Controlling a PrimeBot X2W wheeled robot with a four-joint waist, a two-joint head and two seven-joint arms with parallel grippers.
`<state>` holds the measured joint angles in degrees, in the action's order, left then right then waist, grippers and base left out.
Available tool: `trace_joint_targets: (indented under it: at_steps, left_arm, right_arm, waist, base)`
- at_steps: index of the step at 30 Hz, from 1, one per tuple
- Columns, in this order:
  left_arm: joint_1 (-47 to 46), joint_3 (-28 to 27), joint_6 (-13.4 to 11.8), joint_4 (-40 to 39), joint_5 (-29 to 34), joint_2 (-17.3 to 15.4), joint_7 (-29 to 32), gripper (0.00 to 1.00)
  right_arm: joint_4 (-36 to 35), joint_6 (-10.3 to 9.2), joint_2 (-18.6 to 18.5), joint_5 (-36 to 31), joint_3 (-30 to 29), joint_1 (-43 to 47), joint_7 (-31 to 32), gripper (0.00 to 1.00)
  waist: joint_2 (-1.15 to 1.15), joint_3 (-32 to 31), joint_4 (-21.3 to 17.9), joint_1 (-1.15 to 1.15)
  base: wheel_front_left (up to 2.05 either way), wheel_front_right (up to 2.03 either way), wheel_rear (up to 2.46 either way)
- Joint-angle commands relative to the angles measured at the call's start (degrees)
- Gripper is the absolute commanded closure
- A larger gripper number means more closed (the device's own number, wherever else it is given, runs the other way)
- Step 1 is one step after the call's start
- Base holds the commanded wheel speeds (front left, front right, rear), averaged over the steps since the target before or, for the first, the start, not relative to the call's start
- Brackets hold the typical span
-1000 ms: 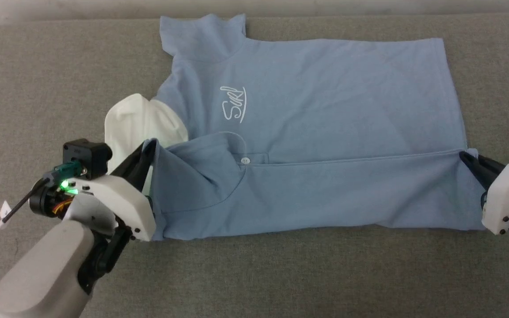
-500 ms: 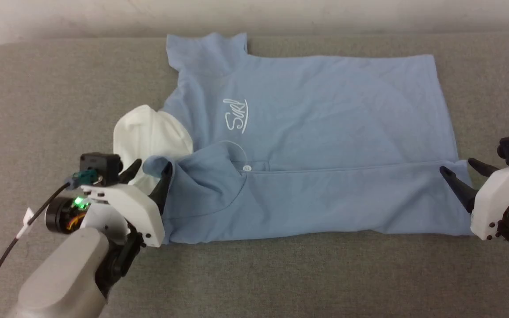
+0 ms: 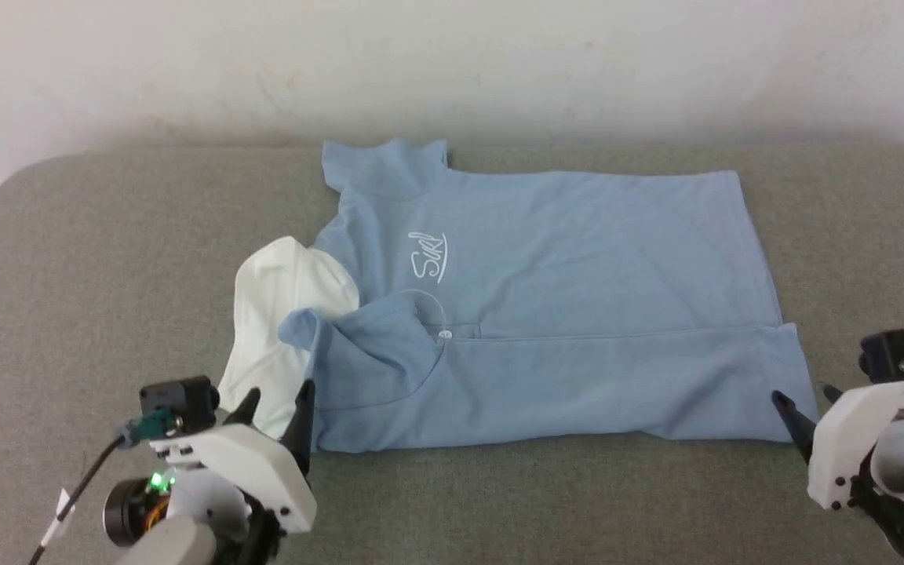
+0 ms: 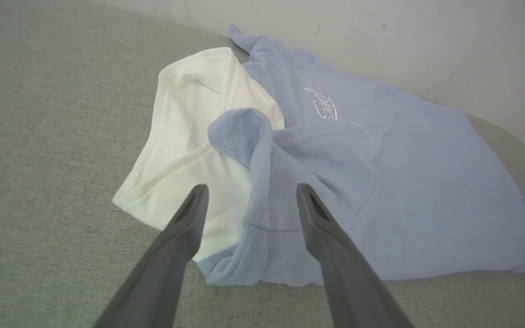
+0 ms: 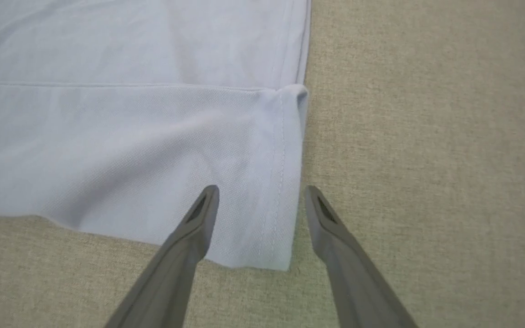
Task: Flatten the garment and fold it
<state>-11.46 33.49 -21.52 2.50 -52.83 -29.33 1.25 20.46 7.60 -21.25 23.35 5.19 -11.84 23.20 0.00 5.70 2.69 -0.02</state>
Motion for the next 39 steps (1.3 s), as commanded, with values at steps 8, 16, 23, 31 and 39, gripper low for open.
trace_joint_targets:
  at_steps: [8, 16, 23, 31, 39]
  left_arm:
    - [4.2, 2.3, -6.3, -3.9, 2.3, -2.8, 4.3, 0.0]
    - [2.9, 2.7, -7.9, -1.1, 2.5, -1.4, 5.1, 0.0]
    - [2.0, 2.0, -10.8, 4.4, 2.5, -0.2, 5.4, 0.0]
    - [1.4, 4.4, -7.0, 7.1, 0.8, 2.0, 7.8, 1.0]
    - [0.1, 3.8, -5.7, 4.4, 2.6, 2.6, 2.7, 1.0]
  right_arm:
    - [-12.1, -0.11, 11.0, -7.7, -10.8, 7.1, 6.7, 0.0]
    - [-20.6, -0.11, 14.8, -9.7, -13.5, 9.2, 10.4, 0.0]
    - [-23.7, -0.11, 15.1, -10.1, -14.3, 9.0, 11.3, 0.0]
    - [-23.9, -0.11, 14.4, -11.3, -15.0, 8.6, 11.4, 0.0]
    - [-18.6, -0.11, 14.4, -14.8, -17.3, 7.3, 12.1, 0.0]
  waist:
    - [0.0, 0.2, -0.5, 0.02]
    - [0.0, 4.0, -2.0, 0.02]
    - [0.0, 6.2, -3.0, 0.02]
    - [0.0, 5.5, -2.4, 0.02]
    - [0.0, 3.4, 0.0, 0.02]
  base:
    - [0.0, 0.0, 0.0]
    - [0.0, 0.0, 0.0]
    - [0.0, 0.0, 0.0]
    - [0.0, 0.0, 0.0]
    - [0.0, 0.0, 0.0]
